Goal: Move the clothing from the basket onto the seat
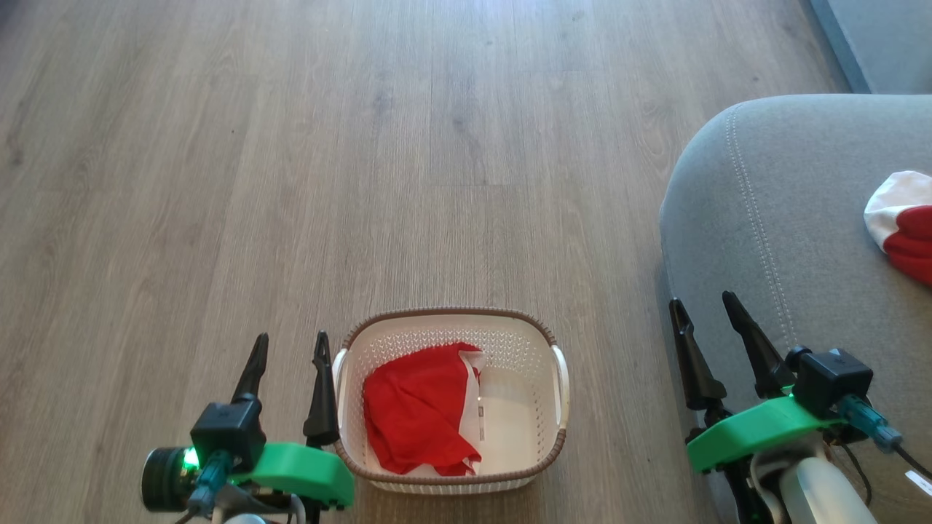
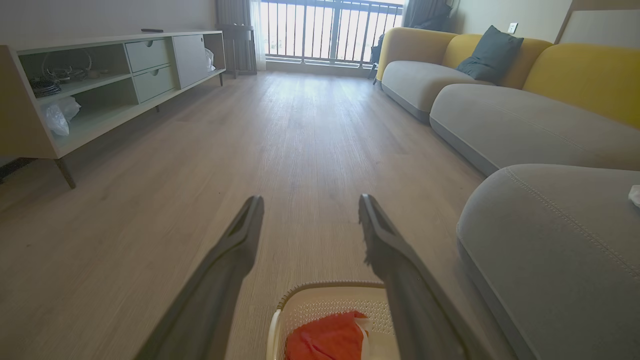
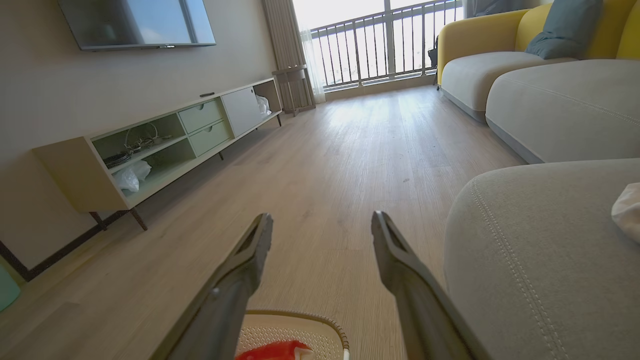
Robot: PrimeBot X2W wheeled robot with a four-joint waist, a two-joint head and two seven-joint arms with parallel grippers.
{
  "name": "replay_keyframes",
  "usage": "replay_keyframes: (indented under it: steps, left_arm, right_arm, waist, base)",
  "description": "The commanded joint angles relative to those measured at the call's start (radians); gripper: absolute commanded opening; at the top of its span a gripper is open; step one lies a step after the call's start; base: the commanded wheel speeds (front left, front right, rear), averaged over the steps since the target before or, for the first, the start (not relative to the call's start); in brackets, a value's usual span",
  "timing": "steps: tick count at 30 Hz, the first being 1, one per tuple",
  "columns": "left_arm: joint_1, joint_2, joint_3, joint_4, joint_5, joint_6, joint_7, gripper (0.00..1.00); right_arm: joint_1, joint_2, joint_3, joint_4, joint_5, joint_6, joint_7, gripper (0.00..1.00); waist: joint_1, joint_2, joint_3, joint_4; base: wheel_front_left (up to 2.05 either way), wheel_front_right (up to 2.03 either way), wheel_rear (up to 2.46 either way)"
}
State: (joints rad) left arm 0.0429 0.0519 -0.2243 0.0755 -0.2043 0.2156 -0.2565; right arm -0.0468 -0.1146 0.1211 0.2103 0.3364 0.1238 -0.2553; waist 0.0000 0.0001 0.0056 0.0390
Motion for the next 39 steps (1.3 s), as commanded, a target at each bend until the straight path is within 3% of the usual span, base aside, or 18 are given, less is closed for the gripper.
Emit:
replay_keyframes:
  steps: [1, 39]
  left_arm:
    - [-0.038, -0.002, 0.033, -0.028, 0.0, 0.002, -0.005, 1.0]
    - [-0.042, -0.002, 0.005, 0.002, -0.031, -0.035, -0.005, 1.0]
  right_arm:
    - [-0.027, -0.006, 0.023, -0.034, -0.009, 0.007, -0.006, 1.0]
    - [-0.033, 0.001, 0.022, -0.018, -0.016, 0.007, -0.006, 1.0]
  waist:
    - [0.0, -0.0001, 0.001, -0.001]
    - [0.0, -0.0001, -0.012, -0.005]
  base:
    - [0.0, 0.0, 0.0]
    - [0.0, 0.0, 0.0]
